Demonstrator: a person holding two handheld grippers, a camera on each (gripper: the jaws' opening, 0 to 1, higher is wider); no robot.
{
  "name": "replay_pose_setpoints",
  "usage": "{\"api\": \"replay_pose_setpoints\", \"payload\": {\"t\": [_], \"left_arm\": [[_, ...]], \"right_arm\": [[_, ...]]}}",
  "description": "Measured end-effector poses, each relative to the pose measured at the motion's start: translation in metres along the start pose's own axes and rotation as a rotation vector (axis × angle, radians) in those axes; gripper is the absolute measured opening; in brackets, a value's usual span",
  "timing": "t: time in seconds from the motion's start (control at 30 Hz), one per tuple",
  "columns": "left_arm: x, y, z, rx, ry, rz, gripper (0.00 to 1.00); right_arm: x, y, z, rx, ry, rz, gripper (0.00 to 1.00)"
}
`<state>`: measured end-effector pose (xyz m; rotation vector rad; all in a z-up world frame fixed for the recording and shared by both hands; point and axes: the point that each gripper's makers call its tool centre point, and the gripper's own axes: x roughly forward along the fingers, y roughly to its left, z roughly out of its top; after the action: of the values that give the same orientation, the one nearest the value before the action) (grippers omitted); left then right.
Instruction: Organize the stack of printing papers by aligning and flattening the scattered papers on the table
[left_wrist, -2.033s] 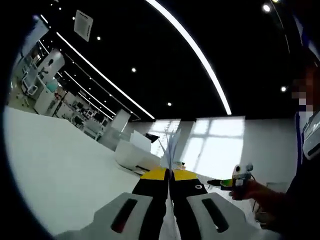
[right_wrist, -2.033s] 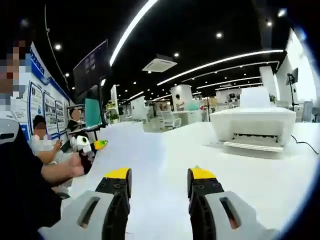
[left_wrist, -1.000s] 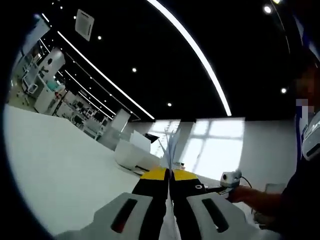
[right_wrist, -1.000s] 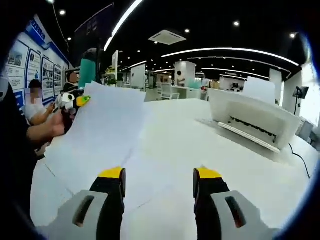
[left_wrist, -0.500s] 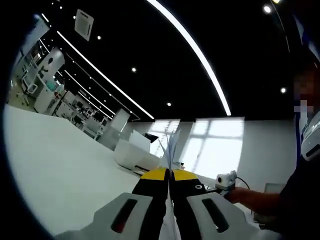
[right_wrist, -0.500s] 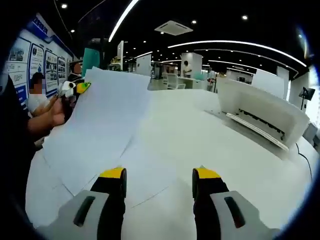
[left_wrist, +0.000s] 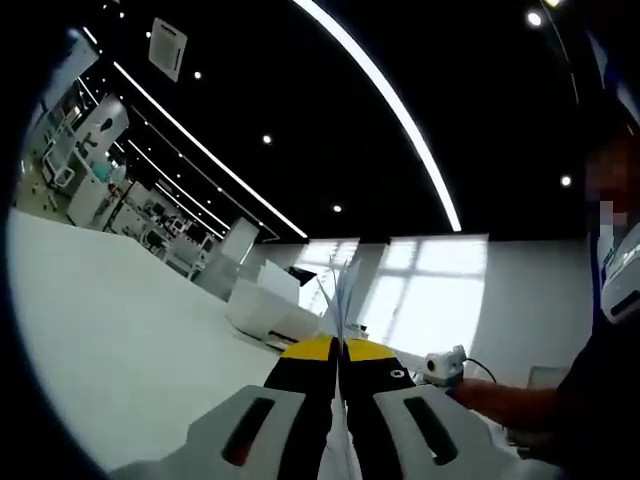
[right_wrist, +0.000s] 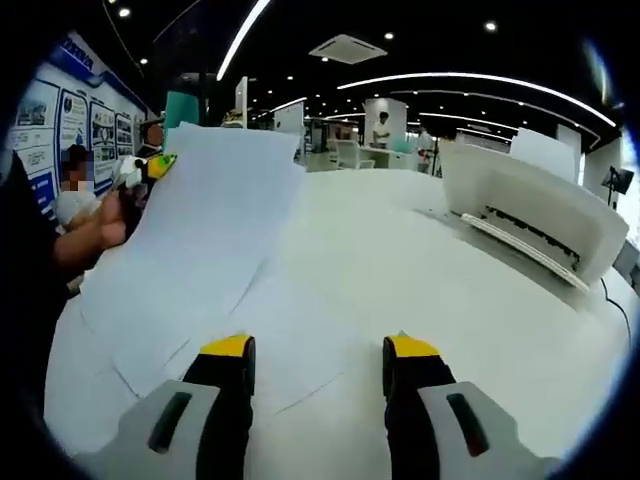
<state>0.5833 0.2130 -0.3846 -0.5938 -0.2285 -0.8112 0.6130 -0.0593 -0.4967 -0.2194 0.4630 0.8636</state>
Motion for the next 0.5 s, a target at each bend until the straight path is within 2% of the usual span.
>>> {"api": "replay_pose_setpoints", "payload": {"t": [0.3,0.5], "left_arm": [[-0.0002,0.0001,0.0004,-0.003,-0.002,-0.002,0.07],[-0.0003,-0.0004,0.0008,-0.006,-0.003,-0.003,0.07]], "right_arm": [[0.0047,-0.0011,-0.0016,0.012,-0.011,-0.001,0.46],[0.0055,0.0015,-0.0009,0.011,-0.032,-0.007,0.4]]}}
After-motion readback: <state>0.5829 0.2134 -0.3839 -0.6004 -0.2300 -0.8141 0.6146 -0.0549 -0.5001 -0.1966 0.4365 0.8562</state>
